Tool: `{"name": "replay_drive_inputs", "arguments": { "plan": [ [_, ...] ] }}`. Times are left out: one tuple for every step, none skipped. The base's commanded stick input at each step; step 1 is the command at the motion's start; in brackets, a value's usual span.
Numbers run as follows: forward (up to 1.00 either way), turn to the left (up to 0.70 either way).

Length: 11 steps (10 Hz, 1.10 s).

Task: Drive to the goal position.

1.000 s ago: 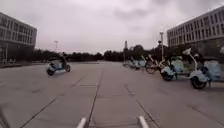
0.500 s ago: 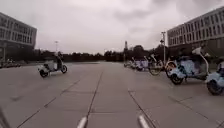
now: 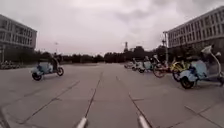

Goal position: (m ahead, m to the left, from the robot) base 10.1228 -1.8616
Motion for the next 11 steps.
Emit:
{"name": "replay_drive_inputs", "arguments": {
  "plan": [
    [1.00,-0.02],
    [1.00,-0.02],
    [1.00,-0.02],
    [1.00,-0.02],
    [1.00,-0.02],
    [1.00,-0.02],
    [1.00,-0.02],
    [1.00,-0.02],
    [1.00,-0.02],
    [1.00,-0.02],
    [1.00,-0.02]
  ]
}}
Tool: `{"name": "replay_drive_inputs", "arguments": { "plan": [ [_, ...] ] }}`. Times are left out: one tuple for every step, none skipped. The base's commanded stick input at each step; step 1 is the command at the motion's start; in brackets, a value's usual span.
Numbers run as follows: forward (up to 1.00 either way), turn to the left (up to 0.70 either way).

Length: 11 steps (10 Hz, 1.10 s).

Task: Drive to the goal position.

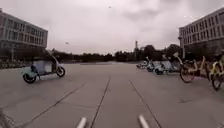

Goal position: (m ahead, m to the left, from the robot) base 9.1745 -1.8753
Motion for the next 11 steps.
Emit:
{"name": "replay_drive_inputs", "arguments": {
  "plan": [
    [1.00,-0.02],
    [1.00,-0.02],
    [1.00,-0.02],
    [1.00,-0.02],
    [1.00,-0.02],
    [1.00,-0.02],
    [1.00,-0.02],
    [1.00,-0.02],
    [1.00,-0.14],
    [1.00,-0.35],
    [1.00,-0.21]
  ]
}}
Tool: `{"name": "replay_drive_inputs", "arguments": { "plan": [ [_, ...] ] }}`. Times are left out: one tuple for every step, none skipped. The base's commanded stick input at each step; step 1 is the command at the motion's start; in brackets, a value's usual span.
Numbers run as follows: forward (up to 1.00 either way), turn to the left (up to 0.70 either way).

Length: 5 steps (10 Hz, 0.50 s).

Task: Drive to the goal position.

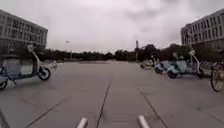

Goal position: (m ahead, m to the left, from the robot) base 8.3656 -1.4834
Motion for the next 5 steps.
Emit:
{"name": "replay_drive_inputs", "arguments": {
  "plan": [
    [1.00,-0.28],
    [1.00,-0.27],
    [1.00,-0.12],
    [1.00,-0.02],
    [1.00,-0.23]
  ]
}}
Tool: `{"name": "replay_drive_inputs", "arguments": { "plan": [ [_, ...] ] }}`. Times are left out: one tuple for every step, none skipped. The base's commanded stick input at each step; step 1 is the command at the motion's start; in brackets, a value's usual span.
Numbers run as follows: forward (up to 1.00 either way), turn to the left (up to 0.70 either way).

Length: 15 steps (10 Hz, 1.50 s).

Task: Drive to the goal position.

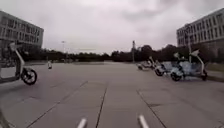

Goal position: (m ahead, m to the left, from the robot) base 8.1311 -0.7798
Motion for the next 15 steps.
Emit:
{"name": "replay_drive_inputs", "arguments": {
  "plan": [
    [1.00,-0.36],
    [1.00,-0.22],
    [1.00,-0.09],
    [1.00,-0.09],
    [1.00,-0.08],
    [1.00,-0.04],
    [1.00,-0.32],
    [1.00,-0.02],
    [1.00,-0.02],
    [1.00,-0.16],
    [1.00,-0.25],
    [1.00,-0.08],
    [1.00,-0.07],
    [1.00,-0.18],
    [1.00,-0.02]
  ]
}}
